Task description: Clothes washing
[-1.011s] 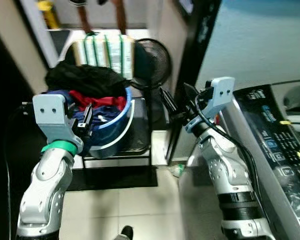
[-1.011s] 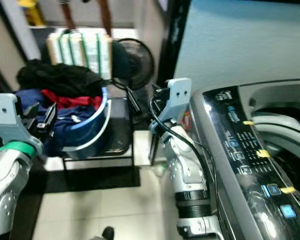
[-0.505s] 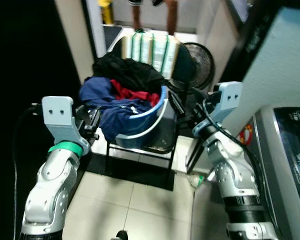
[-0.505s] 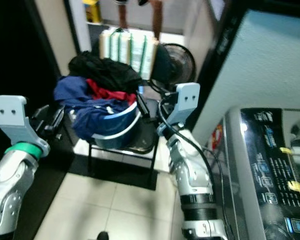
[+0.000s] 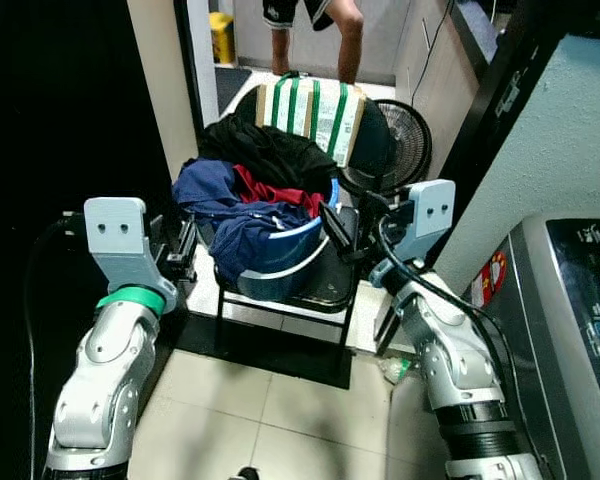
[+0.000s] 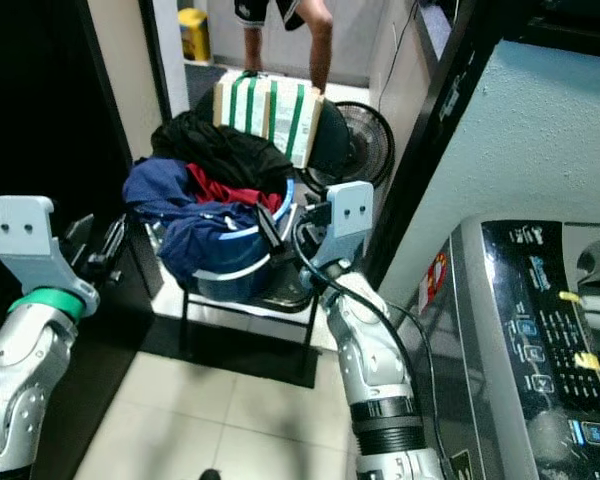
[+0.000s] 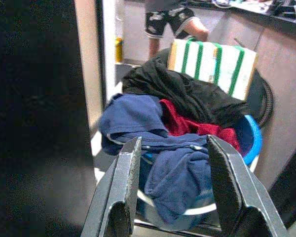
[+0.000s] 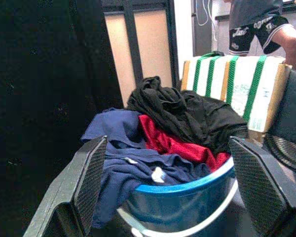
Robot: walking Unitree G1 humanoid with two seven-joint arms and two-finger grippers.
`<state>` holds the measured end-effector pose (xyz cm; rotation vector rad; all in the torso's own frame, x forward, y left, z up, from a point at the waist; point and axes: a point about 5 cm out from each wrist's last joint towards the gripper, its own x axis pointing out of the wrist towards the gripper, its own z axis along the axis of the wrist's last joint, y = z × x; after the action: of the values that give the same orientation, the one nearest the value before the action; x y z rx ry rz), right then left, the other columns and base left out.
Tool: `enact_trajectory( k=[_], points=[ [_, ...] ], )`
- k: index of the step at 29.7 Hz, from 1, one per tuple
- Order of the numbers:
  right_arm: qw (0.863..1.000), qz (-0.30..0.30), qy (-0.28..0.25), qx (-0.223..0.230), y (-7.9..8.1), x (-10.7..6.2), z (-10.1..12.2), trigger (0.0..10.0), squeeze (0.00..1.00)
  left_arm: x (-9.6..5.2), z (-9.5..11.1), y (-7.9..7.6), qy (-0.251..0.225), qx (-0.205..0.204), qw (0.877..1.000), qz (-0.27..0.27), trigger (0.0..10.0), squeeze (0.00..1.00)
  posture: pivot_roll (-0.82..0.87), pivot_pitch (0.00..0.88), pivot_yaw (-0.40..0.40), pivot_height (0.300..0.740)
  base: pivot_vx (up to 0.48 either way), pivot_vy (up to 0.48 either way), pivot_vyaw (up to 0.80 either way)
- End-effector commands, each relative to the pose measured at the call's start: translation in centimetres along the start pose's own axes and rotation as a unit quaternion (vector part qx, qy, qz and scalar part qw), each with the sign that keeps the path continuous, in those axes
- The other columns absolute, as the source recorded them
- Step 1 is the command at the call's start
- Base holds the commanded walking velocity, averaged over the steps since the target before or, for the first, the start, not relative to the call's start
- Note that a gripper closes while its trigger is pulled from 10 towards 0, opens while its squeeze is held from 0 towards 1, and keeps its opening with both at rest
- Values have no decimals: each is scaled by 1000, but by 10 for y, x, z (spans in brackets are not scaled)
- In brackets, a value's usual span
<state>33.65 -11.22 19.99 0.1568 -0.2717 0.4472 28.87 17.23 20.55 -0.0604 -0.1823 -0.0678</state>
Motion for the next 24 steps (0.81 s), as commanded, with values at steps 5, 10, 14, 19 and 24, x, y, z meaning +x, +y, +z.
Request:
enact_trajectory(
  k=[5,10,14,19,24],
  points=[
    [1000,3,1,4,3,1,-2,10000,0,-1,-3,4,7,3,1000,7,10000,0,134,7,19,740,304,0,480],
    [1000,-4,0,14,2,1,-3,10000,0,-2,-3,5,6,3,1000,7,10000,0,134,7,19,740,306,0,0],
    [1000,-3,-1,14,2,1,-3,10000,0,-1,-3,5,6,2,1000,6,10000,0,134,9,20,740,305,0,0],
    [1000,-3,-1,13,2,2,-3,10000,0,0,-2,5,5,1,1000,6,10000,0,131,17,20,740,305,0,0],
    [1000,11,2,-6,5,3,-2,10000,0,1,-3,5,4,-1,1000,10,10000,0,125,27,18,740,306,0,320]
  ],
)
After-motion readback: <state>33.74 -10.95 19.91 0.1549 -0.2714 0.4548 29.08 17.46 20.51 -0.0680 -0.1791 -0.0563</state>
